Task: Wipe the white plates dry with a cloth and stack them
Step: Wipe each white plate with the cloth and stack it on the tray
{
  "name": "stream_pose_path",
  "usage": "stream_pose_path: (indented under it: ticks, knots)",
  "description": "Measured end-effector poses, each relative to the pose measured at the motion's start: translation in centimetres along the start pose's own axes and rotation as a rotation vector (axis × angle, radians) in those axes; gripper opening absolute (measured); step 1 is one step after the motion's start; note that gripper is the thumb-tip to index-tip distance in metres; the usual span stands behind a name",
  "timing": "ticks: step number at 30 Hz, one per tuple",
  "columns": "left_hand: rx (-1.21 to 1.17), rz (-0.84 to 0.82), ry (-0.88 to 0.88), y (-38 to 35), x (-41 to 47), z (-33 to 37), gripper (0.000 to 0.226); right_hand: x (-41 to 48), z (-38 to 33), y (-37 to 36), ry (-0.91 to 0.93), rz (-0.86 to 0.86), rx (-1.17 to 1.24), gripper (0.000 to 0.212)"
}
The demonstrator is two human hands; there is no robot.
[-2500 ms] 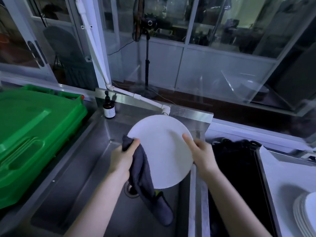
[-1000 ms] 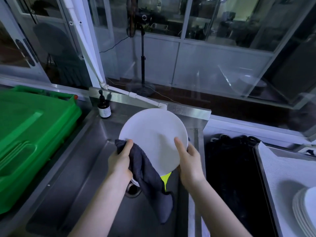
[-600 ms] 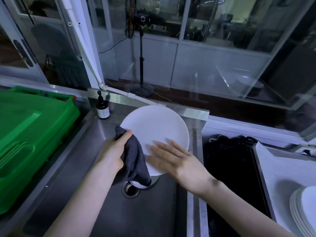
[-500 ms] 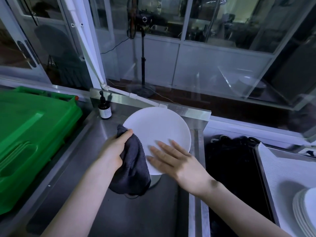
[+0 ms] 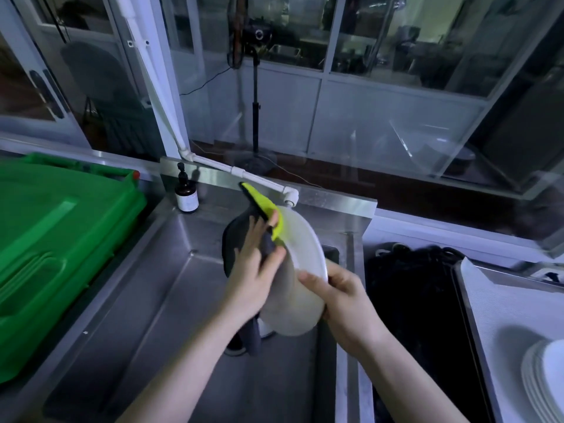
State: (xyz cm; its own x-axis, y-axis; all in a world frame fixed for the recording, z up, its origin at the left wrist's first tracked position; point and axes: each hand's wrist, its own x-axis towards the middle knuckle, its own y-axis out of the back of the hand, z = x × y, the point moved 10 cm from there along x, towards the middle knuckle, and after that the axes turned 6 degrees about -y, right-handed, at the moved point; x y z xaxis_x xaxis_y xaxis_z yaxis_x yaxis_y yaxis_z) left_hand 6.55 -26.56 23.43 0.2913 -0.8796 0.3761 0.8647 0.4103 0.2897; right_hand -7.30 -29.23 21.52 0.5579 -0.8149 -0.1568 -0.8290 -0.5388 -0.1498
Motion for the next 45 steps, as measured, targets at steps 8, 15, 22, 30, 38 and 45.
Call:
stream_pose_path:
  ticks: [8, 15, 22, 30, 38, 45]
  knots:
    - [0.306, -0.232, -0.364, -2.7, 0.7, 2.5, 0.054, 1.0, -1.9, 0.8, -0.038, -0.025, 0.143, 0.02]
    - [0.228, -0.166, -0.288, -1.9, 1.1, 3.0, 0.056, 0.6, -2.3, 1.2, -0.044, -0.019, 0.103, 0.025]
    - [0.189, -0.195, -0.257, -1.6, 2.8, 2.7, 0.053, 0.5, -2.4, 0.7, -0.085, -0.027, 0.108, 0.023]
    - [0.074, -0.001, -0.088, 1.8, -1.1, -0.4, 0.057, -0.6, -3.9, 3.8, -0.074, 0.011, 0.368, 0.043]
    - [0.36, -0.135, -0.32, -4.1, -3.4, 2.4, 0.06, 1.2, -2.2, 2.3, -0.094, 0.149, 0.644, 0.048]
    - [0.269, -0.093, -0.177, -1.9, -2.9, -0.1, 0.059, 1.2, -4.0, 4.0, -0.041, 0.209, 0.672, 0.049]
